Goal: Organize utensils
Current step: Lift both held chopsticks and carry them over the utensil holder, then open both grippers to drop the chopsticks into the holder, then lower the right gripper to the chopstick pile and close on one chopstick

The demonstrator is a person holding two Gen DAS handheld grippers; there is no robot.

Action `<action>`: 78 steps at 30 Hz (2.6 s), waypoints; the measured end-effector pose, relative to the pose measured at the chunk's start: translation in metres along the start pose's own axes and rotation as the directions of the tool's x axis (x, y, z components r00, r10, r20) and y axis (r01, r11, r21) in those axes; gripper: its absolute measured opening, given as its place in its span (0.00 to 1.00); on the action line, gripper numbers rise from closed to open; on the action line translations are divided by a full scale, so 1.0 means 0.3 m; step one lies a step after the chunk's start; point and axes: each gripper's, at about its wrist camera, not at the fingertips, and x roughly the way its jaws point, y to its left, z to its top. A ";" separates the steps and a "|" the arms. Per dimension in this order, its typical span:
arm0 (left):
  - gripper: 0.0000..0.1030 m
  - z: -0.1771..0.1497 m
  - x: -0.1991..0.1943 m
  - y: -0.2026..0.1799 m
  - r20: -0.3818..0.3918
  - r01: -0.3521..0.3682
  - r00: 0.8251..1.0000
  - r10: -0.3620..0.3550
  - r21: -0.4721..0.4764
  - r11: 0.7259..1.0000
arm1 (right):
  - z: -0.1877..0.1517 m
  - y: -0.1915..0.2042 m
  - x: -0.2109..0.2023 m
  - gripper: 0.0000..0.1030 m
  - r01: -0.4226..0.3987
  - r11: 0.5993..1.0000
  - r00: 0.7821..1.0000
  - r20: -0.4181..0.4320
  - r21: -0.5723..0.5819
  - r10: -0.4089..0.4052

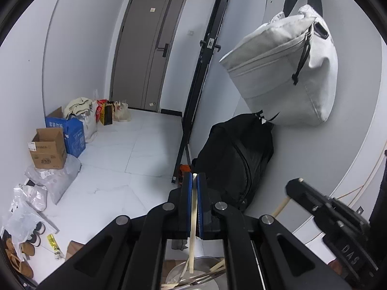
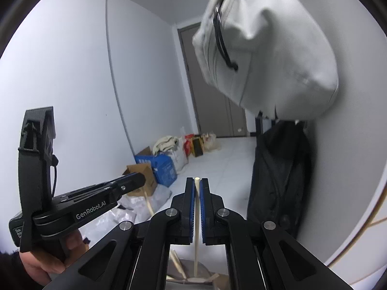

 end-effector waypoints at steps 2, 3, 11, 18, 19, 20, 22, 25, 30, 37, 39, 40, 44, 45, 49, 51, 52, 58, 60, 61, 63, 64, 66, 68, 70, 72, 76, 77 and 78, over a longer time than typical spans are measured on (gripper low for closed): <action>0.00 -0.008 0.014 0.003 -0.013 0.008 1.000 -0.008 -0.008 1.000 | -0.012 -0.007 0.021 0.03 0.000 1.000 1.000 -0.012 0.003 0.000; 0.00 -0.010 0.022 0.006 -0.015 0.009 1.000 -0.009 -0.009 1.000 | -0.018 -0.008 0.028 0.03 -0.001 1.000 1.000 -0.014 0.001 0.001; 0.00 -0.053 0.054 -0.003 -0.047 0.037 0.998 -0.036 0.011 0.999 | -0.082 -0.020 0.076 0.03 -0.004 1.000 0.999 -0.048 -0.003 0.004; 0.00 -0.088 0.068 -0.006 -0.101 0.064 0.993 -0.059 0.044 0.997 | -0.147 -0.037 0.101 0.03 -0.015 1.000 0.996 -0.088 0.002 0.015; 0.00 -0.096 0.077 0.000 -0.131 0.067 0.990 -0.061 0.037 0.997 | -0.159 -0.041 0.102 0.03 -0.020 1.000 0.995 -0.093 0.009 0.021; 0.00 -0.107 0.084 0.005 -0.150 0.070 0.987 -0.065 0.033 0.997 | -0.173 -0.048 0.104 0.03 -0.031 0.999 0.995 -0.094 0.018 0.032; 0.00 -0.127 0.099 0.013 -0.196 0.081 0.978 -0.073 0.035 0.996 | -0.206 -0.066 0.114 0.03 -0.034 0.999 0.994 -0.105 0.040 0.038; 0.00 -0.145 0.105 0.015 -0.244 0.122 0.964 -0.110 0.036 0.992 | -0.259 -0.086 0.136 0.04 -0.051 0.996 0.987 -0.146 0.077 0.062; 0.02 -0.174 0.119 0.026 -0.341 0.218 0.918 -0.204 0.001 0.976 | -0.306 -0.107 0.130 0.08 -0.087 0.989 0.978 -0.180 0.122 0.108; 0.41 -0.140 0.029 0.011 -0.331 0.253 0.914 -0.233 0.018 0.967 | -0.295 -0.105 0.043 0.43 -0.108 0.983 0.982 -0.140 0.150 0.130; 0.42 -0.123 -0.009 0.005 -0.307 0.236 0.927 -0.215 0.034 0.971 | -0.291 -0.098 0.019 0.44 -0.093 0.984 0.985 -0.132 0.152 0.113; 0.42 -0.123 -0.022 0.011 -0.296 0.221 0.934 -0.200 0.040 0.974 | -0.289 -0.097 0.003 0.45 -0.080 0.985 0.987 -0.129 0.154 0.100; 0.52 -0.121 -0.065 0.035 -0.250 0.155 0.959 -0.137 0.054 0.987 | -0.294 -0.096 -0.049 0.58 -0.056 0.984 0.992 -0.105 0.167 0.074; 0.57 -0.123 -0.078 0.041 -0.237 0.128 0.965 -0.111 0.057 0.990 | -0.296 -0.091 -0.062 0.59 -0.043 0.985 0.993 -0.100 0.164 0.060; 0.57 -0.144 -0.119 0.070 -0.197 0.056 0.979 -0.043 0.063 0.996 | -0.305 -0.061 -0.115 0.63 -0.020 0.989 0.996 -0.088 0.149 0.033; 0.57 -0.154 -0.137 0.085 -0.178 0.022 0.984 -0.011 0.058 0.998 | -0.311 -0.044 -0.133 0.65 -0.017 0.990 0.996 -0.083 0.143 0.029; 0.57 -0.159 -0.143 0.094 -0.169 0.007 0.986 0.003 0.057 0.998 | -0.316 -0.035 -0.143 0.66 -0.021 0.990 0.996 -0.079 0.141 0.032; 0.58 -0.191 -0.203 0.130 -0.127 -0.072 0.989 0.079 0.058 0.996 | -0.342 0.034 -0.191 0.74 -0.043 0.991 0.997 -0.063 0.127 0.051; 0.59 -0.201 -0.217 0.138 -0.119 -0.093 0.988 0.101 0.071 0.993 | -0.352 0.059 -0.201 0.77 -0.055 0.991 0.996 -0.061 0.122 0.063; 0.59 -0.204 -0.223 0.144 -0.117 -0.096 0.988 0.104 0.071 0.993 | -0.357 0.074 -0.206 0.77 -0.060 0.991 0.996 -0.059 0.118 0.068; 0.59 -0.215 -0.235 0.155 -0.111 -0.100 0.988 0.107 0.066 0.993 | -0.366 0.100 -0.213 0.77 -0.069 0.992 0.996 -0.056 0.109 0.076; 0.59 -0.222 -0.243 0.162 -0.107 -0.103 0.988 0.109 0.063 0.993 | -0.371 0.111 -0.214 0.78 -0.073 0.992 0.995 -0.055 0.106 0.079; 0.59 -0.237 -0.251 0.171 -0.100 -0.111 0.988 0.117 0.061 0.992 | -0.381 0.131 -0.216 0.81 -0.082 0.991 0.995 -0.055 0.103 0.088; 0.59 -0.259 -0.259 0.181 -0.101 -0.122 0.987 0.128 0.063 0.991 | -0.398 0.153 -0.214 0.82 -0.091 0.991 0.993 -0.061 0.097 0.097; 0.63 -0.284 -0.273 0.193 -0.101 -0.126 0.986 0.132 0.060 0.990 | -0.419 0.179 -0.209 0.82 -0.092 0.992 0.992 -0.074 0.086 0.099; 0.69 -0.308 -0.280 0.210 -0.098 -0.130 0.986 0.135 0.053 0.990 | -0.441 0.203 -0.203 0.82 -0.095 0.992 0.991 -0.087 0.077 0.102; 0.71 -0.356 -0.293 0.242 -0.098 -0.147 0.984 0.151 0.048 0.988 | -0.495 0.256 -0.187 0.82 -0.105 0.993 0.987 -0.117 0.062 0.112; 0.72 -0.374 -0.293 0.256 -0.099 -0.154 0.982 0.158 0.043 0.987 | -0.507 0.268 -0.181 0.83 -0.109 0.992 0.985 -0.126 0.061 0.115; 0.75 -0.389 -0.294 0.268 -0.101 -0.163 0.981 0.166 0.036 0.986 | -0.522 0.279 -0.174 0.83 -0.112 0.992 0.984 -0.136 0.060 0.119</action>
